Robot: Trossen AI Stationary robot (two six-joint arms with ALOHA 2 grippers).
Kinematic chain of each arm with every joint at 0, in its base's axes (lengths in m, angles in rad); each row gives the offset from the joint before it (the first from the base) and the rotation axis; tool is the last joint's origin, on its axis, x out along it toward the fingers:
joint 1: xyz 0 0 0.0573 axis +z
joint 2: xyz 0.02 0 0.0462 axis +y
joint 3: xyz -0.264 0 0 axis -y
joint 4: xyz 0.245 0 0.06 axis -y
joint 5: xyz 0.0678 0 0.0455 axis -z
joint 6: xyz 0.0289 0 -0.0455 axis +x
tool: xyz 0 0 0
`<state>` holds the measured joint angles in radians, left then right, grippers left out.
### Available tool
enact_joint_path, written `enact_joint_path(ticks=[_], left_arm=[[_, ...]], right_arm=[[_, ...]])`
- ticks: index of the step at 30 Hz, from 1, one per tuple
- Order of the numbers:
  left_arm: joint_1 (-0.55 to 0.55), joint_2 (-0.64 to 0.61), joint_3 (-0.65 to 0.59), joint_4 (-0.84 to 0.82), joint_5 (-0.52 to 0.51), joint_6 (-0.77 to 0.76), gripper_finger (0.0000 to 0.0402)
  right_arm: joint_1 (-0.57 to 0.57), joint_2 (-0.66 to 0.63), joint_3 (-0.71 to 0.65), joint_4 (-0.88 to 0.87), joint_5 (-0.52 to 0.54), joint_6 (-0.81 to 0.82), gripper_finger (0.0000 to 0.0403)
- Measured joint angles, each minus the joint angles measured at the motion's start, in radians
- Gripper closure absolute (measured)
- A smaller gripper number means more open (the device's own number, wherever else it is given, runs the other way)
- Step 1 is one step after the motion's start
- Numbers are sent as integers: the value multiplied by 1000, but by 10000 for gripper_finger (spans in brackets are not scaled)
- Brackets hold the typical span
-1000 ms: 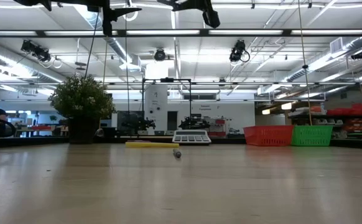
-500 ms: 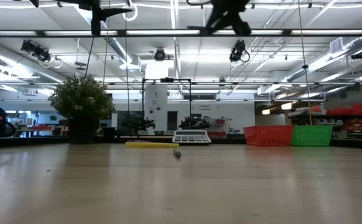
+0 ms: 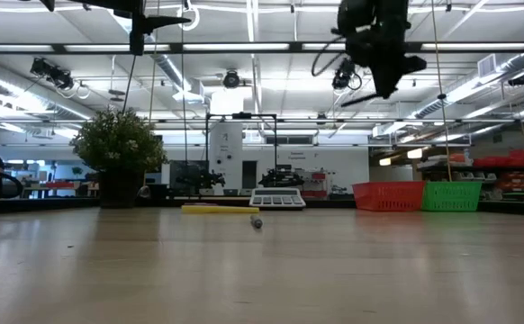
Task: Sort crayons/erasers/pens/pencils in bins
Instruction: Put the black pen into the red bin
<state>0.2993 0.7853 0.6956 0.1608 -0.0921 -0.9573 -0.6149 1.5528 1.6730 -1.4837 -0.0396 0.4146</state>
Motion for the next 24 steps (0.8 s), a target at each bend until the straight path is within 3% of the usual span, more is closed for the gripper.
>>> enact_joint_path(ticks=[8, 17, 24], left_arm=[[0, 0, 0, -1, 0, 0, 194], [-26, 0, 0, -4, 0, 0, 203], [-68, 0, 0, -33, 0, 0, 207]], right_arm=[[-158, 103, 0, -50, -103, -90, 331], [-184, 215, -16, -88, -192, -155, 331], [-201, 233, -164, -90, -169, -160, 331]])
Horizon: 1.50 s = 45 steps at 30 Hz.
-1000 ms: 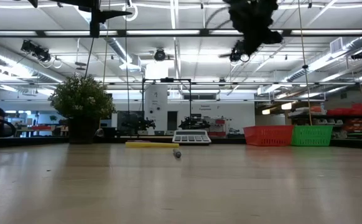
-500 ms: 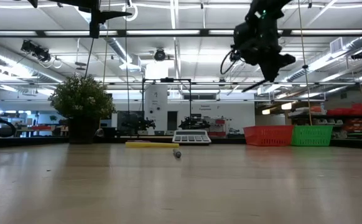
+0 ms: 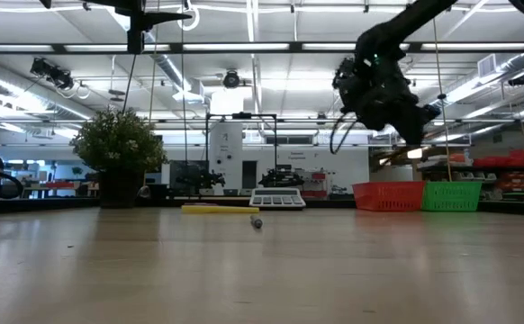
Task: Sort crayons/erasers/pens/pencils in bins
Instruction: Put the black pen into the red bin
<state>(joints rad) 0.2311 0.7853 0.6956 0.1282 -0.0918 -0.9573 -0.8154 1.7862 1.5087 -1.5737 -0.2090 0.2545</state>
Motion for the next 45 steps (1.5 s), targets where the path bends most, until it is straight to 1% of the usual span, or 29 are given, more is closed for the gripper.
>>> enact_joint_path(ticks=[3, 7, 13, 18, 28, 45], left_arm=[[-13, 0, 0, -14, 0, 0, 208], [-21, 0, 0, -25, 0, 0, 209], [-22, 0, 0, -31, -1, 0, 209], [-22, 0, 0, -31, -1, 0, 213], [-17, 0, 0, -30, -20, 0, 212], [-15, 0, 0, -28, -20, -3, 212]], right_arm=[[-11, -3, -70, 9, 46, -4, 331], [-14, -27, -120, 55, 52, -4, 331], [-21, -67, -123, 138, 57, 13, 331], [-48, -65, -123, 189, 59, 18, 331], [-67, -53, -123, 312, 53, 28, 331], [-81, 40, -124, 321, 55, 13, 331]])
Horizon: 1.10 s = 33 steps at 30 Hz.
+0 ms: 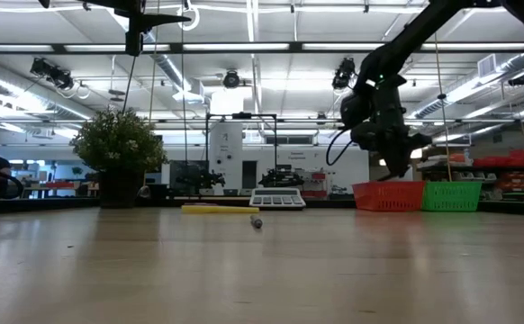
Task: Sort crayons/erasers/pens/pencils in bins
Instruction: Put the black pen into the red bin
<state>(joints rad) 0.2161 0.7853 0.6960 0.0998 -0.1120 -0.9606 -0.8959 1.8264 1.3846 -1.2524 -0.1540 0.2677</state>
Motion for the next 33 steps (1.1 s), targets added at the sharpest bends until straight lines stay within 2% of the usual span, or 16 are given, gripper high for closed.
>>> enact_joint_path(ticks=[33], left_arm=[[0, 0, 0, -11, 0, -16, 216]], right_arm=[[-40, 15, 0, 99, 27, -79, 331]])
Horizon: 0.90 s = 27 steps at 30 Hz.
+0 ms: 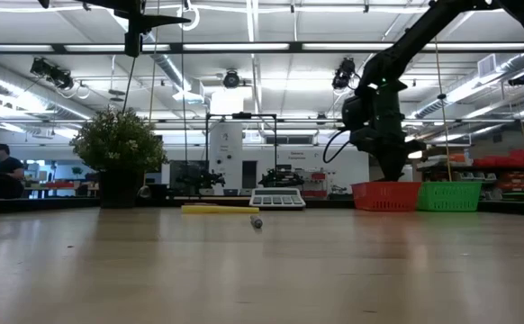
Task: Sort crayons/erasers/pens/pencils in bins
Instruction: Put the black pen into the red bin, then put the gray crayon into the green bin
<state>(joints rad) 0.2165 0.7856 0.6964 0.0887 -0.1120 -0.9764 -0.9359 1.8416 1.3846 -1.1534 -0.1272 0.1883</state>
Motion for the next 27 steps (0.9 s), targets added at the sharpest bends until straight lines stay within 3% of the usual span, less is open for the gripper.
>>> enact_joint_path(ticks=[21, 27], left_arm=[[0, 0, 0, -14, 0, -8, 221], [0, 1, 1, -93, 0, -15, 233]], right_arm=[[9, 0, 0, -23, 0, 1, 288], [34, -72, -1, -44, -3, -11, 288]])
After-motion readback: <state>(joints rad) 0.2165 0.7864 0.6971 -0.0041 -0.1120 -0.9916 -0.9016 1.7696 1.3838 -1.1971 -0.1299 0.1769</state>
